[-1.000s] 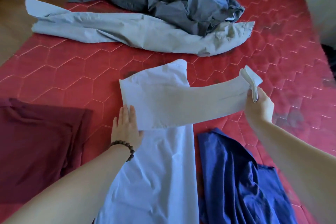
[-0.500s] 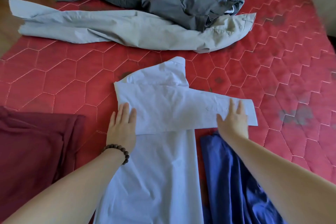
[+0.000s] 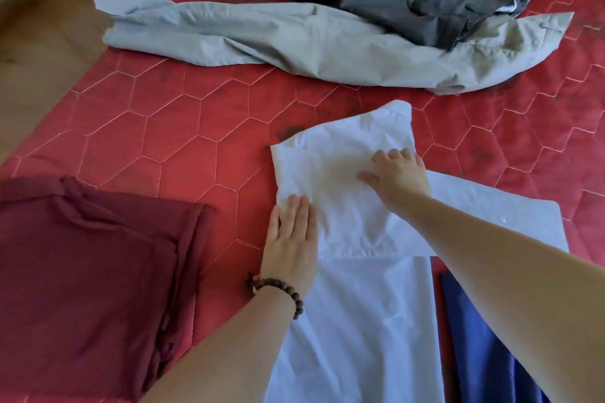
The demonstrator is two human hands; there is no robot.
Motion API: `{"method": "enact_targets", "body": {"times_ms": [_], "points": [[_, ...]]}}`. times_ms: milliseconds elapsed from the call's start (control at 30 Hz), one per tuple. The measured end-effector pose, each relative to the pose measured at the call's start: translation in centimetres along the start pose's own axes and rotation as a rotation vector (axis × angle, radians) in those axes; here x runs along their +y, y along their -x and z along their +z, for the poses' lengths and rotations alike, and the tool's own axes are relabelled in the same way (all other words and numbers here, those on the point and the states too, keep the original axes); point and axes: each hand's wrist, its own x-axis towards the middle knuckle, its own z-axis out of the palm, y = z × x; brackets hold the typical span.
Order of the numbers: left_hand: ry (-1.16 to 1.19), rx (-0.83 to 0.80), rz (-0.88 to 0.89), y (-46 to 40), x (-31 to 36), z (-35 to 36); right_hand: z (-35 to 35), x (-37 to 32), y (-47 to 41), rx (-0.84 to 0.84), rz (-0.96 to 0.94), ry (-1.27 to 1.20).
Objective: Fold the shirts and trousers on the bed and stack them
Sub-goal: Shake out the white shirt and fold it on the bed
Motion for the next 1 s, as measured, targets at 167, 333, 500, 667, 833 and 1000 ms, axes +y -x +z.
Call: {"method": "enact_targets", "body": {"times_ms": [167, 333, 500, 667, 833, 1000], "points": [[0.015, -0.030, 0.007, -0.3, 0.0, 0.2, -0.1, 2.2, -0.5, -0.023, 0.189, -0.072], [-0.045, -0.099, 0.006, -0.6, 0.1, -0.9, 0.5, 4.7, 1.2, 0.014, 0.167, -0.239], [-0.152, -0.095, 0.147, -0.7, 1.7, -2.1, 1.2, 11.1, 3.9, -0.019, 0.221, -0.224], [-0.004, -0.110, 0.309, -2.6, 7.9, -0.6, 2.1, 17.1, 7.0, -0.200, 0.416, -0.173], [0.004, -0.180, 0.323, -4.7, 11.7, 0.7, 1.4, 21.1, 9.6, -0.129, 0.642, -0.162], [-0.086, -0.222, 0.273, -4.8, 12.7, 1.3, 0.4, 23.3, 10.9, -0.084, 0.941, -0.293]]}}
